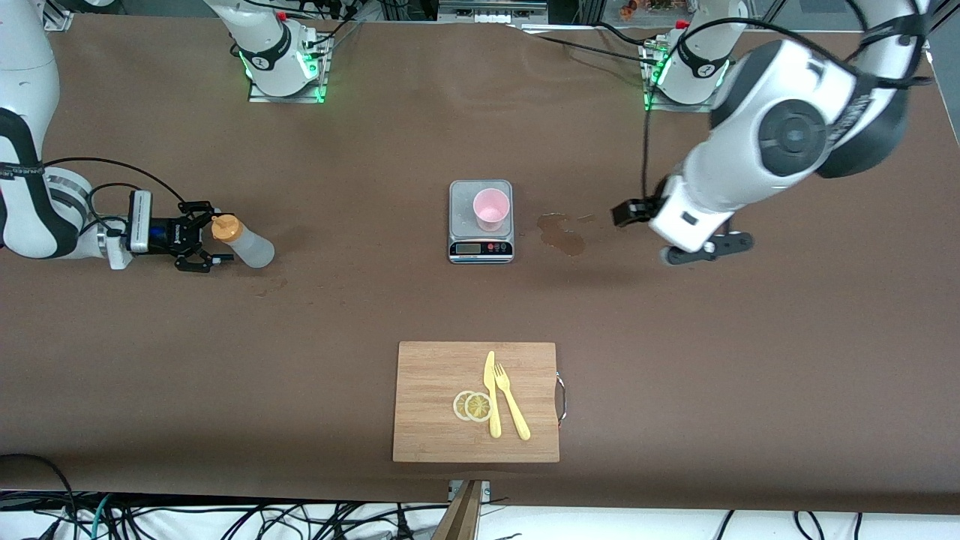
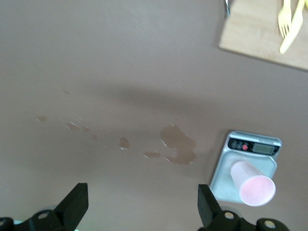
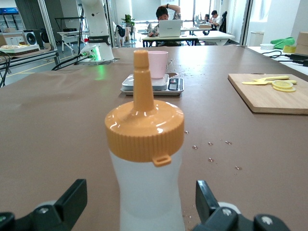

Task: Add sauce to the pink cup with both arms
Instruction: 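Release the cup and retract the left gripper while the right gripper grasps the bottle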

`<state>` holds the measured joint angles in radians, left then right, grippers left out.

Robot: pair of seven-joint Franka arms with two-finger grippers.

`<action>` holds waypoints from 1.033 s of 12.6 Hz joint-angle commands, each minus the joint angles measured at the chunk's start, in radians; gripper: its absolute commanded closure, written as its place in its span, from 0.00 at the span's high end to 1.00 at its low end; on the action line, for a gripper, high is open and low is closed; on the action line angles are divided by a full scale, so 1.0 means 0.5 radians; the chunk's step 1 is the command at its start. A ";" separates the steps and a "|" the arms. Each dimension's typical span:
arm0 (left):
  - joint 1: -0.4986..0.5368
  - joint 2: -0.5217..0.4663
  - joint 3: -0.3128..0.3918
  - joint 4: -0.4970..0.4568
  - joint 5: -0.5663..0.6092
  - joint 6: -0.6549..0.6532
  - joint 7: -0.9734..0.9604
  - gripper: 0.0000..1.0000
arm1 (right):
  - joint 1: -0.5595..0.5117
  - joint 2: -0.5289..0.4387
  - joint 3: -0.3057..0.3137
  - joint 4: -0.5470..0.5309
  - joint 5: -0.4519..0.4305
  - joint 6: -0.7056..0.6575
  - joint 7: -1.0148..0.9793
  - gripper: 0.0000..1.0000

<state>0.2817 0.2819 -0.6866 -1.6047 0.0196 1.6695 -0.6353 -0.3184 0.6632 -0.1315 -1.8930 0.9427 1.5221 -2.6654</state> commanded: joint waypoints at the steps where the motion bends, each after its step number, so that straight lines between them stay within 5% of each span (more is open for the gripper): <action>1: 0.194 -0.140 0.029 -0.030 -0.021 -0.041 0.324 1.00 | 0.032 -0.022 -0.004 -0.043 0.053 0.005 -0.041 0.99; 3: 0.024 -0.272 0.405 -0.085 -0.045 -0.044 0.598 1.00 | 0.042 -0.010 -0.004 -0.043 0.072 0.012 -0.041 0.82; 7: -0.369 -0.395 0.994 -0.187 -0.051 -0.023 0.911 1.00 | 0.088 -0.013 -0.004 -0.037 0.087 0.067 -0.026 0.24; 9: -0.532 -0.441 1.216 -0.202 -0.051 -0.023 0.930 1.00 | 0.130 -0.065 -0.007 -0.025 0.109 0.100 0.029 0.12; 13: -0.591 -0.521 1.293 -0.312 -0.018 0.100 0.933 1.00 | 0.461 -0.405 -0.117 -0.024 0.035 0.370 0.421 0.12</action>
<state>0.0123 0.0777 -0.0661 -1.6975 0.0162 1.6716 -0.1915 -0.1791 0.5814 -0.1487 -1.8771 0.9753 1.6590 -2.5616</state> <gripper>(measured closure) 0.000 0.630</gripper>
